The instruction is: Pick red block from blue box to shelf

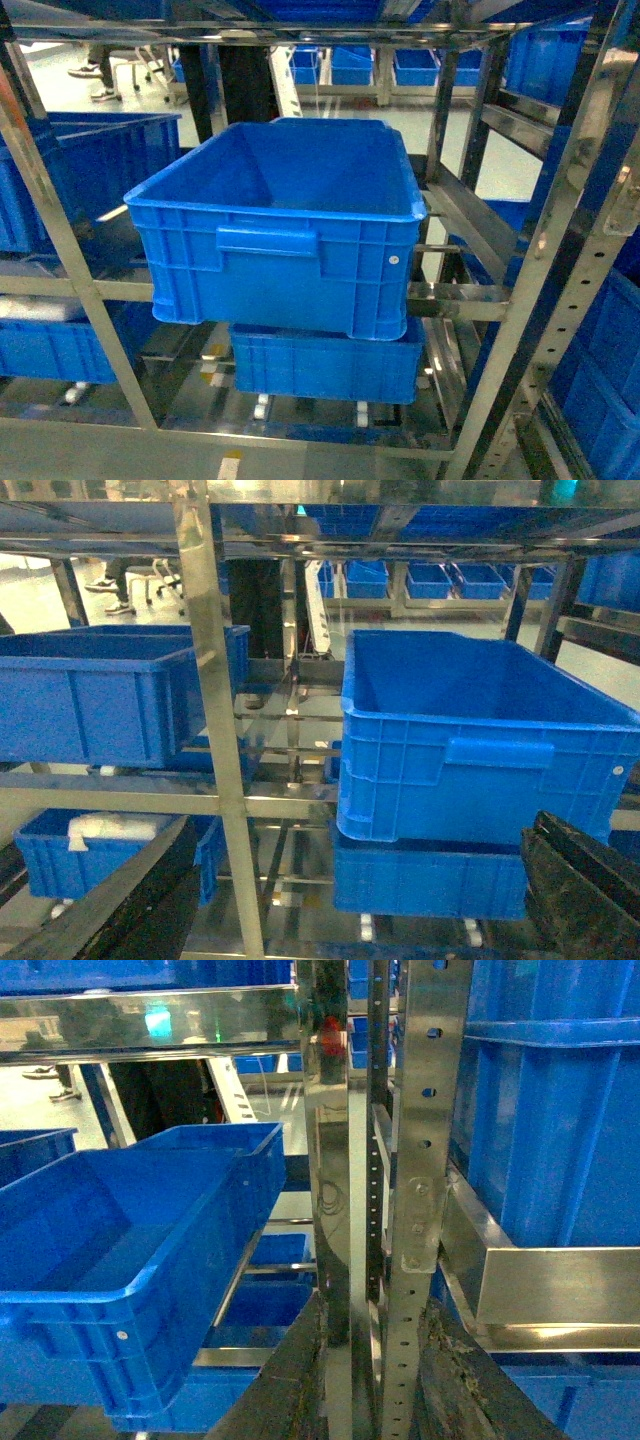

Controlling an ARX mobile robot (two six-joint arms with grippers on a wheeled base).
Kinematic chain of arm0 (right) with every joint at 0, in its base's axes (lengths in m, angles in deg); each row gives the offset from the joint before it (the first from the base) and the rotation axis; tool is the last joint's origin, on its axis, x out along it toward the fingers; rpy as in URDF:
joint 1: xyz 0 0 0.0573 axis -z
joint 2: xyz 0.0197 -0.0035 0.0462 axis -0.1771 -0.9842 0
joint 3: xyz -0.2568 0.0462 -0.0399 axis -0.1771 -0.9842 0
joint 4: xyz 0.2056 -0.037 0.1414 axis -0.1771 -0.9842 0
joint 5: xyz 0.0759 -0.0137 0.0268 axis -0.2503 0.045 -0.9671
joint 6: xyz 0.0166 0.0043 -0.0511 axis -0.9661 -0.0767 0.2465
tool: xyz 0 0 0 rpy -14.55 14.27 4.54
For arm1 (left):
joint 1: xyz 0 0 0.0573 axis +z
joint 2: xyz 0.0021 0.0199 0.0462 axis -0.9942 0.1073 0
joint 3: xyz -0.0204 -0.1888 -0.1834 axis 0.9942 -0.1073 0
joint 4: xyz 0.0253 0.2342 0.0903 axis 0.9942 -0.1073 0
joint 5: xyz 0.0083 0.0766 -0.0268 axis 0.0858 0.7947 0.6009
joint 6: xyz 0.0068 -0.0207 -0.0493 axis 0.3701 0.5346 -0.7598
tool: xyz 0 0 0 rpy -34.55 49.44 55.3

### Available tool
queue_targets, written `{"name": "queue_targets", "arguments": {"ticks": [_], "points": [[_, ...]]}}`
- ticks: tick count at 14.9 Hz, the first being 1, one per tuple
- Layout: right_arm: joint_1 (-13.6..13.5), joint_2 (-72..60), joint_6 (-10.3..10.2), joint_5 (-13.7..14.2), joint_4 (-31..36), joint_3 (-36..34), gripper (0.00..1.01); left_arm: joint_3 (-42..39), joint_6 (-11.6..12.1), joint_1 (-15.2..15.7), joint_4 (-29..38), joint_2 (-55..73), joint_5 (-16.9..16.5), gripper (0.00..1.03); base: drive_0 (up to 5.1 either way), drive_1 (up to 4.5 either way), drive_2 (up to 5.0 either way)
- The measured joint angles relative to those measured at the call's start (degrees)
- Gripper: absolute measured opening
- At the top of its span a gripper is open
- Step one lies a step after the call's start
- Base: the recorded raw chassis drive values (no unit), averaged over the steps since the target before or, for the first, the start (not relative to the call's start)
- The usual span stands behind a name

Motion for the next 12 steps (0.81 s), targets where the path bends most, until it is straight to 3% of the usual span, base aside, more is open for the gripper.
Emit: {"name": "queue_targets", "arguments": {"ticks": [12], "points": [[0.0, 0.02, 0.0, 0.02, -0.02, 0.0, 0.24, 0.0, 0.0, 0.0, 0.04, 0.0, 0.0, 0.98, 0.0, 1.93, -2.0]]}}
